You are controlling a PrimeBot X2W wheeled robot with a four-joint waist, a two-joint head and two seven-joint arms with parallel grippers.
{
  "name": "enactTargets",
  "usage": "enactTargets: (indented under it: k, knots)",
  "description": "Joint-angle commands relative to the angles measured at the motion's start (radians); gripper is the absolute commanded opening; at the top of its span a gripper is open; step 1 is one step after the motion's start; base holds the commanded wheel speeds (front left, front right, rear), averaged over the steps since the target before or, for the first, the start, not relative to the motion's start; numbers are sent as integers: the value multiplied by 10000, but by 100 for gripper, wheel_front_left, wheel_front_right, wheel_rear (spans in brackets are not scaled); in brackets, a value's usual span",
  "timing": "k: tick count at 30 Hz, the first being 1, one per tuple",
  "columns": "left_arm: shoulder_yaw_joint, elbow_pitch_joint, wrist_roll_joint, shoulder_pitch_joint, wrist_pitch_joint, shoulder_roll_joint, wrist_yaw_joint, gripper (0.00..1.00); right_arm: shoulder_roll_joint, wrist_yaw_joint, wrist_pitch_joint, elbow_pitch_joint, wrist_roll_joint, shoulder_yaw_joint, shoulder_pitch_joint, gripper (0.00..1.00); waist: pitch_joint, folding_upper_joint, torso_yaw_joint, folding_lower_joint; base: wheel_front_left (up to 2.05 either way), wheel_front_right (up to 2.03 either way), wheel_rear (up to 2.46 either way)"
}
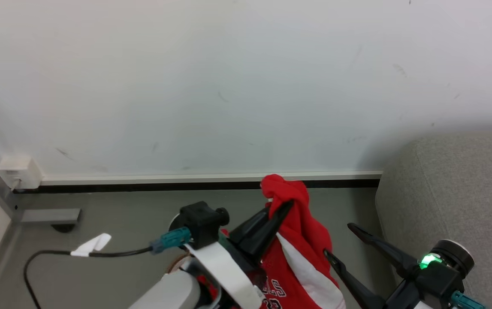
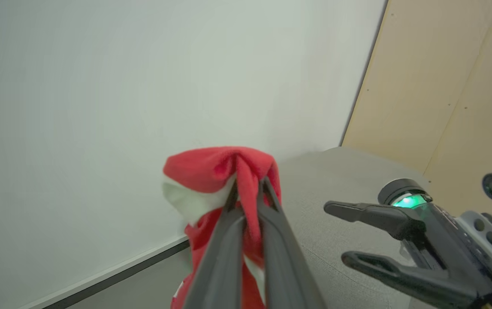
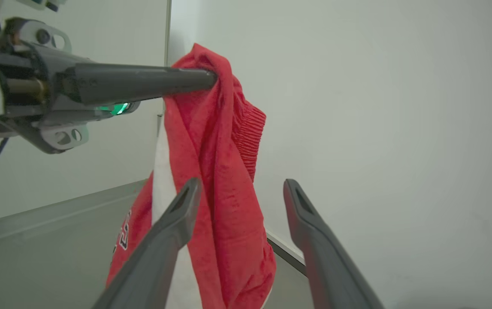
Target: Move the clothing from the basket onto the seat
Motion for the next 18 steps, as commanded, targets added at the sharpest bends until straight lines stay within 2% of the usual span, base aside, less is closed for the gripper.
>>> enactTargets:
  k: [1,8,18]
  knots:
    - [-218,-95,19,-166,-3,-64,-53,0,-131,-21,87,-76,241,202,-236,100,13,-1,-43,0,0,0,0]
    - [-1204,-411,-142,-538,95,-263,-72,0,-319,-23,244,60,887,742,-627,100,76,-1,-135,0,0,0,0]
    - [-2466,-845,-784,-949,87,-207,-82,0,-140,-21,369,480,1607,1206,-846,100,72,-1,-167,0,0,0,0]
